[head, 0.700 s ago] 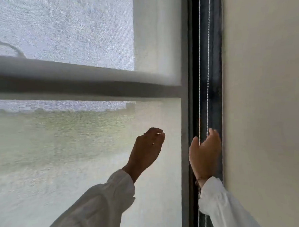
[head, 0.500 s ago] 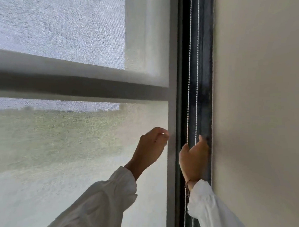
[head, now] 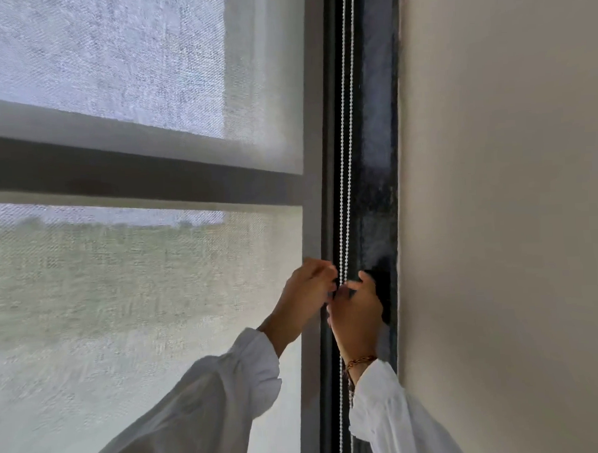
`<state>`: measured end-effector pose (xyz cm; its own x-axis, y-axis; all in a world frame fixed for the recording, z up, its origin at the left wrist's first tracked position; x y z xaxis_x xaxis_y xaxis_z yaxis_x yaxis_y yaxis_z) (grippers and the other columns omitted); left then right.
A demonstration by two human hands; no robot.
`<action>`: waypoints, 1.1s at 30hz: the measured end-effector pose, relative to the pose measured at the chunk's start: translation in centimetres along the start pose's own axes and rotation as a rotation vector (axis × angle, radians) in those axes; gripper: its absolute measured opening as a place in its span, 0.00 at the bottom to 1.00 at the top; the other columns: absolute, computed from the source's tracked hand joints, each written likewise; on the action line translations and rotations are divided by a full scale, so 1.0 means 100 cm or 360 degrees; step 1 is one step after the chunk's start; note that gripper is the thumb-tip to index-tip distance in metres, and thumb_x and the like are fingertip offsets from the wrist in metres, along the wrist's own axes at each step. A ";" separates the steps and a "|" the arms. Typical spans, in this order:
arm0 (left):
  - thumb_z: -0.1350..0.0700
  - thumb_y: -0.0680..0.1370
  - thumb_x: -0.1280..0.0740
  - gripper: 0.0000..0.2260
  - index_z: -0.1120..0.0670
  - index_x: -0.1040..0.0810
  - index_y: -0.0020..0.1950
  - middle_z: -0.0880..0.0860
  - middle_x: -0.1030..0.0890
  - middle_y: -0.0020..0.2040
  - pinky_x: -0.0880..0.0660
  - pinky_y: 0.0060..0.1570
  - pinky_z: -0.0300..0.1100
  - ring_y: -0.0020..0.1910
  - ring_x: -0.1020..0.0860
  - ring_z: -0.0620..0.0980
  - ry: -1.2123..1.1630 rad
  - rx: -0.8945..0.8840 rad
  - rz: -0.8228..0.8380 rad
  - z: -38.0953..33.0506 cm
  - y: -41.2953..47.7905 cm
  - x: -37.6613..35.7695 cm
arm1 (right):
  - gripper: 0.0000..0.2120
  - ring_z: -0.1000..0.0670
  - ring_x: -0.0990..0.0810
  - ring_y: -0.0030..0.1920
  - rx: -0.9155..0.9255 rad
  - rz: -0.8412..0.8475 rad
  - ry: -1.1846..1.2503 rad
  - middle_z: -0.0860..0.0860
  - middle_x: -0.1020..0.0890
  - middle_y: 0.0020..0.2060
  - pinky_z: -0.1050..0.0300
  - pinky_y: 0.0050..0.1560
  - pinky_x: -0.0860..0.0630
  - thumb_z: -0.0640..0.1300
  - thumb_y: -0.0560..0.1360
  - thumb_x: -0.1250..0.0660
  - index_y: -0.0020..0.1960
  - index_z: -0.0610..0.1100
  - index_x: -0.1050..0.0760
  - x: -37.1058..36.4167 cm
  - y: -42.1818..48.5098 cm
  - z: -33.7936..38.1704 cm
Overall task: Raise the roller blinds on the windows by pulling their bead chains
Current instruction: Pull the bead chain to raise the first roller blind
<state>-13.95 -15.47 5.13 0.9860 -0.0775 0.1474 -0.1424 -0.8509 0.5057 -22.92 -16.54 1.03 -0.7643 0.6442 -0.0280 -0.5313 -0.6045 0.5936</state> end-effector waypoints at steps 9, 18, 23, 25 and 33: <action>0.56 0.74 0.37 0.05 0.54 0.22 0.43 0.57 0.21 0.45 0.25 0.54 0.52 0.46 0.22 0.56 -0.0187 -0.0054 -0.0098 -0.014 0.003 0.000 | 0.10 0.48 0.25 0.37 0.0217 0.0155 -0.0093 0.45 0.19 0.37 0.61 0.35 0.33 0.42 0.77 0.39 0.45 0.39 0.20 0.013 0.004 0.014; 0.54 0.79 0.42 0.10 0.57 0.24 0.49 0.54 0.19 0.43 0.24 0.50 0.45 0.40 0.20 0.50 -0.0551 -0.0130 0.0084 -0.064 -0.044 0.003 | 0.36 0.62 0.33 0.25 0.0584 -0.0006 -0.0031 0.40 0.19 0.32 0.81 0.31 0.36 0.65 0.75 0.56 0.42 0.36 0.25 0.039 -0.100 0.028; 0.48 0.79 0.43 0.14 0.57 0.24 0.50 0.50 0.23 0.33 0.32 0.27 0.35 0.27 0.28 0.44 -0.0820 -0.0247 0.0163 -0.116 -0.094 0.010 | 0.31 0.66 0.27 0.32 0.0813 -0.0075 0.0120 0.43 0.21 0.28 0.85 0.33 0.38 0.62 0.76 0.54 0.39 0.37 0.26 0.073 -0.151 0.054; 0.47 0.79 0.43 0.15 0.56 0.23 0.46 0.48 0.31 0.27 0.39 0.21 0.34 0.23 0.36 0.42 -0.0766 -0.0288 0.0079 -0.133 -0.117 0.011 | 0.24 0.70 0.30 0.31 0.0896 -0.0107 0.0080 0.51 0.28 0.26 0.85 0.32 0.41 0.58 0.78 0.52 0.37 0.41 0.30 0.088 -0.176 0.069; 0.51 0.80 0.44 0.19 0.51 0.31 0.28 0.50 0.35 0.24 0.44 0.20 0.40 0.20 0.39 0.47 -0.0608 -0.0574 -0.0159 -0.132 -0.209 0.010 | 0.18 0.57 0.36 0.24 0.0085 0.0274 0.0591 0.52 0.36 0.24 0.65 0.31 0.36 0.45 0.79 0.46 0.31 0.42 0.36 0.125 -0.239 0.063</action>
<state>-11.15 9.10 5.94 0.9478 -0.2462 -0.2025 -0.0005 -0.6364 0.7714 -17.48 8.89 -8.43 -0.9255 0.3169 -0.2074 -0.3719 -0.6574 0.6554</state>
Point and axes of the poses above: each hand's wrist, its own y-axis towards the middle knuckle, its own x-axis out of the back of the hand, z = x × y, the point moved 4 cm from there along y, towards the middle knuckle
